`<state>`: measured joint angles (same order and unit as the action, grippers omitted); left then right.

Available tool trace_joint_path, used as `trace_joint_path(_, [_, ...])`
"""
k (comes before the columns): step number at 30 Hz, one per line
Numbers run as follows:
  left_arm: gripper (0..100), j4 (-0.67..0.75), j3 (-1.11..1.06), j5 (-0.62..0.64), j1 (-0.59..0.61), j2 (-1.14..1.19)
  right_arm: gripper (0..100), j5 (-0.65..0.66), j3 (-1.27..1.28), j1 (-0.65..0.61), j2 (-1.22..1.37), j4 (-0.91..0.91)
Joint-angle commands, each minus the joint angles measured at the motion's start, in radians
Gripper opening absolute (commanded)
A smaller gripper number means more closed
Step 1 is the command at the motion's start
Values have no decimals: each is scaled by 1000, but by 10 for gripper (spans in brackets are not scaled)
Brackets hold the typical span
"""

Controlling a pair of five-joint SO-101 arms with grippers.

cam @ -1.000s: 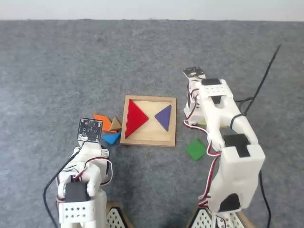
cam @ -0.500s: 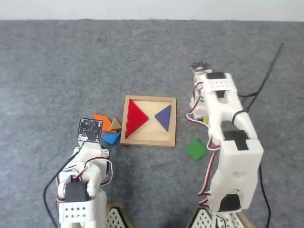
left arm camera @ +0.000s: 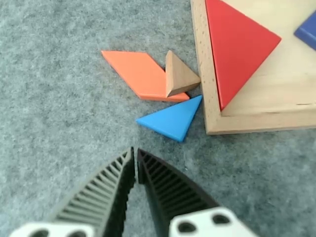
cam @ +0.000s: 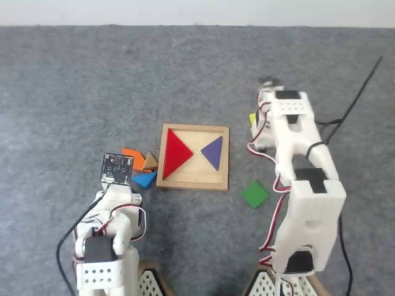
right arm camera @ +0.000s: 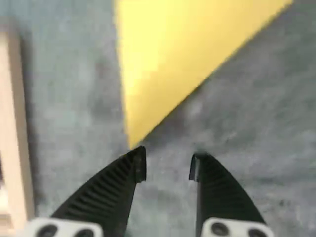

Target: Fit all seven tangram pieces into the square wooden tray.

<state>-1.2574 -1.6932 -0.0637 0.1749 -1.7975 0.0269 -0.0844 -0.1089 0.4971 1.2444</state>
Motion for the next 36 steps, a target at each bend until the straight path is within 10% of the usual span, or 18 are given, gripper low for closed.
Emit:
trace_joint_path(1, [14, -5, 8, 8, 5, -18, 213, -150, -101, -16, -65, -82])
trace_joint_path(9, [14, -5, 8, 8, 5, -18, 467, -341, -213, -105, 94, -208])
trace_joint_path(36, [14, -5, 8, 8, 5, -18, 471, -411, -569, -61, 397, -153])
